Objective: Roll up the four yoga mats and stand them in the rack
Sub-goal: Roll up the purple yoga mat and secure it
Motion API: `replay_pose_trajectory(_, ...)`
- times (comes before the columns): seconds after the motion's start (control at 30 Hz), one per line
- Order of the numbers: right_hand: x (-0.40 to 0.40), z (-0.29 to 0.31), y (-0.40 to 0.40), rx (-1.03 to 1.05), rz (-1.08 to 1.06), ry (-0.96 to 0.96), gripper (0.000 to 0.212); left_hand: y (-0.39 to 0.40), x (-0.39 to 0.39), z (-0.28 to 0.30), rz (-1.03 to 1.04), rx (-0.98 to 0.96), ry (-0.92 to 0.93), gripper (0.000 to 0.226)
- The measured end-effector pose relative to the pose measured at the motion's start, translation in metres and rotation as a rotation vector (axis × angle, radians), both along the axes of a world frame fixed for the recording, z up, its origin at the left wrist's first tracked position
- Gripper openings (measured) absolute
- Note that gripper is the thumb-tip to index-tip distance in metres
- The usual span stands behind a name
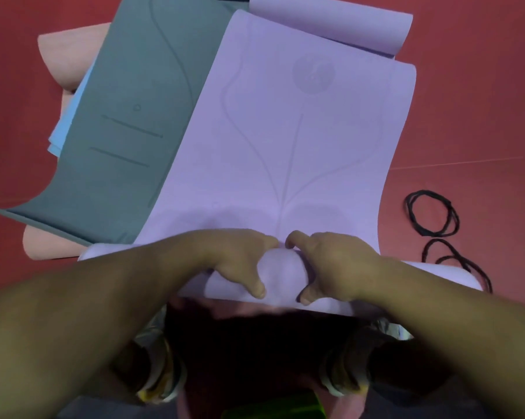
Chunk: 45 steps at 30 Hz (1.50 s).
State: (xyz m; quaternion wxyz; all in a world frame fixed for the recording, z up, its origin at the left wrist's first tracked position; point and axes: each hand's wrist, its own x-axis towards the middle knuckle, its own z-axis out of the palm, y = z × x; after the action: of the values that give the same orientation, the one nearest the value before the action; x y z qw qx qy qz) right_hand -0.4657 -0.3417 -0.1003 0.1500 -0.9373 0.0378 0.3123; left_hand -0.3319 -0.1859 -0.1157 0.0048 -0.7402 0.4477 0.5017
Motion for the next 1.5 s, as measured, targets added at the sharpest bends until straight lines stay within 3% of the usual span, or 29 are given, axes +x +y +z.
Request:
replay_pose_trajectory(0.17,0.002,-0.005,-0.005,0.180,-0.036,0.091,0.055,-0.005,-0.005,0.011,-0.096,-0.008,-0.066,0.064)
replay_pose_trajectory(0.33,0.008,-0.002,-0.020,0.222,-0.086,0.121,0.047,-0.005,-0.027,0.008,-0.195,-0.149,-0.483,0.075)
replay_pose_trajectory(0.4,0.003,-0.003,-0.013,0.120,-0.027,0.012,0.053,-0.002,-0.030,0.001,-0.146,-0.124,-0.453,0.071)
replay_pose_trajectory(0.53,-0.007,-0.011,0.004,0.004,0.064,-0.083,0.082,-0.003,-0.007,0.000,-0.032,-0.021,-0.127,0.067)
replay_pose_trajectory(0.6,-0.006,-0.012,0.005,0.011,0.050,-0.060,0.074,-0.006,-0.002,0.003,-0.032,-0.017,-0.032,0.069)
replay_pose_trajectory(0.67,-0.005,-0.013,0.001,0.041,0.030,-0.034,0.062,-0.009,-0.008,0.008,-0.077,-0.017,-0.113,0.073)
replay_pose_trajectory(0.73,-0.002,-0.011,-0.007,0.100,-0.020,0.027,0.064,-0.010,-0.019,0.010,-0.140,-0.059,-0.332,0.079)
replay_pose_trajectory(0.8,0.001,-0.007,-0.014,0.134,-0.048,0.093,0.068,-0.011,-0.028,0.009,-0.159,-0.108,-0.430,0.083)
replay_pose_trajectory(1.0,0.000,-0.004,-0.011,-0.036,0.047,-0.016,0.075,-0.012,-0.027,-0.005,0.143,-0.139,-0.160,0.065)
replay_pose_trajectory(1.17,0.009,0.016,-0.026,-0.125,0.121,0.078,0.088,-0.022,-0.043,-0.011,0.385,-0.244,0.054,0.075)
replay_pose_trajectory(1.33,0.014,0.020,-0.036,-0.161,0.129,0.145,0.072,-0.033,-0.043,-0.012,0.292,-0.253,-0.012,0.085)
replay_pose_trajectory(1.5,0.011,0.009,-0.047,-0.032,0.011,0.234,0.062,-0.020,-0.030,-0.008,-0.052,-0.171,-0.357,0.105)
